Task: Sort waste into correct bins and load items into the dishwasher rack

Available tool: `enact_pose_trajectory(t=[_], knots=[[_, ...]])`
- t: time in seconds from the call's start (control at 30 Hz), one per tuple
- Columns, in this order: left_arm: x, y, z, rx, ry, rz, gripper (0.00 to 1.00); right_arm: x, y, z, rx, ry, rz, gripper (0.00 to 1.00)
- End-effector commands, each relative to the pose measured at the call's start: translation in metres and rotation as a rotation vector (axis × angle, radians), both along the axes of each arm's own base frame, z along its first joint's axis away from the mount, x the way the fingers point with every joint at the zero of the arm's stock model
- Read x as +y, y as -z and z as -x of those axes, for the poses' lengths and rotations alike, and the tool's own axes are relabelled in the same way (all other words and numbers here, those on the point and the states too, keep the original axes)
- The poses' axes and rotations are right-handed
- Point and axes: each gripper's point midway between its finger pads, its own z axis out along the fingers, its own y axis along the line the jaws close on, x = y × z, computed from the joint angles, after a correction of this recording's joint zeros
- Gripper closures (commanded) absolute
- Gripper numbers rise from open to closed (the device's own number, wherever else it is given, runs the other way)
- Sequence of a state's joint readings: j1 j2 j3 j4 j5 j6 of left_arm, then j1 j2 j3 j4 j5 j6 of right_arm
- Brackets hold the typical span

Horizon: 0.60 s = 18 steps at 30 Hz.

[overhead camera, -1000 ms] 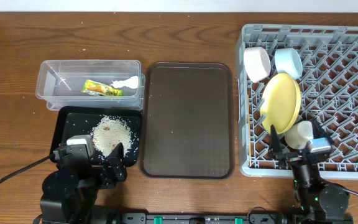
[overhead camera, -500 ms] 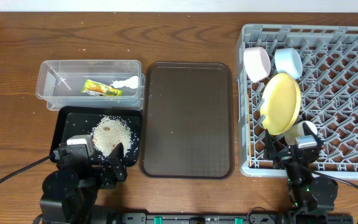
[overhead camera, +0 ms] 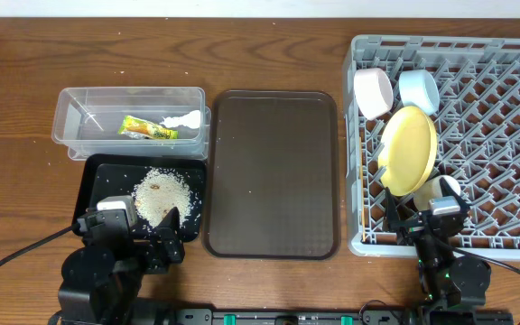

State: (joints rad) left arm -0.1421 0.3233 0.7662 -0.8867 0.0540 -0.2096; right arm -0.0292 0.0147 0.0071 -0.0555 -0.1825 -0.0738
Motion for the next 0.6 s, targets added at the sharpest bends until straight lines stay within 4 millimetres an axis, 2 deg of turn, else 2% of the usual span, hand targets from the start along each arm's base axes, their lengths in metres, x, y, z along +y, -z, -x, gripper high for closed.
enact_pose_trajectory(t=[0.0,0.23,0.33,0.57], knots=[[-0.001,0.001,0.0,0.0,0.005,0.007,0.05,0.004,0.0,0.001,-0.005,-0.012,0.014,0.01],[-0.001,0.001,0.0,-0.001,0.005,0.007,0.05,0.004,0.0,0.001,-0.005,-0.012,0.014,0.01],[0.002,0.009,0.004,0.032,0.002,-0.025,0.05,0.004,0.0,0.001,-0.005,-0.012,0.014,0.01],[0.022,0.022,-0.013,-0.028,-0.096,-0.061,0.05,0.004,0.0,0.001,-0.005,-0.012,0.014,0.01]])
